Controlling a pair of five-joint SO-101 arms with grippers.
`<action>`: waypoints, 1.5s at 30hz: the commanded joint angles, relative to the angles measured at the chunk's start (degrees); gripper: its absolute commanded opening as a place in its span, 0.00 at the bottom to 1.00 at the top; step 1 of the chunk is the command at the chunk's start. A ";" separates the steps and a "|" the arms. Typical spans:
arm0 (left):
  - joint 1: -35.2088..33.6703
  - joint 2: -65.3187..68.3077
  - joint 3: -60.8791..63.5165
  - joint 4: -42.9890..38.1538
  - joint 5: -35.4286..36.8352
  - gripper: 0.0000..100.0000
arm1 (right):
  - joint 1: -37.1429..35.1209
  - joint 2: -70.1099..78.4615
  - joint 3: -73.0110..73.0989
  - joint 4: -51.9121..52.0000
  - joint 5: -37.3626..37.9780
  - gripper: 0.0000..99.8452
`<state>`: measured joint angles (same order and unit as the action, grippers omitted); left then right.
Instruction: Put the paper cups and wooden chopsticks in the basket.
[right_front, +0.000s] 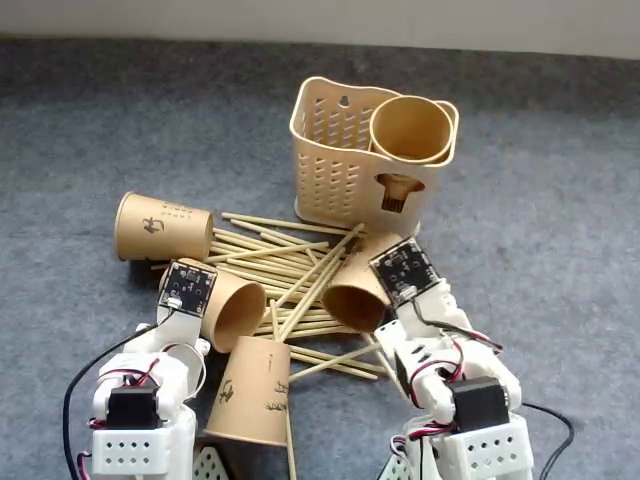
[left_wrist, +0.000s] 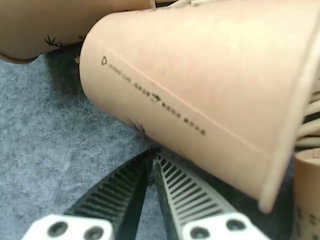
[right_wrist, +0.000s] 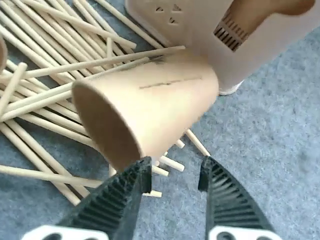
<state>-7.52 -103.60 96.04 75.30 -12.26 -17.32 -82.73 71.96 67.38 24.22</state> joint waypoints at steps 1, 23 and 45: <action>-0.48 -0.66 1.10 0.26 -0.09 0.01 | -2.77 -0.66 -0.13 -1.89 0.79 0.17; -0.40 -0.66 1.10 0.26 -0.09 0.01 | -9.36 -3.38 -0.84 -5.14 -2.90 0.17; -0.48 -0.66 1.10 0.26 -0.09 0.01 | 1.89 -3.65 7.69 -15.60 -2.81 0.01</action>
<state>-7.52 -103.60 96.04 75.30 -12.26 -16.00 -85.54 80.22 53.14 21.49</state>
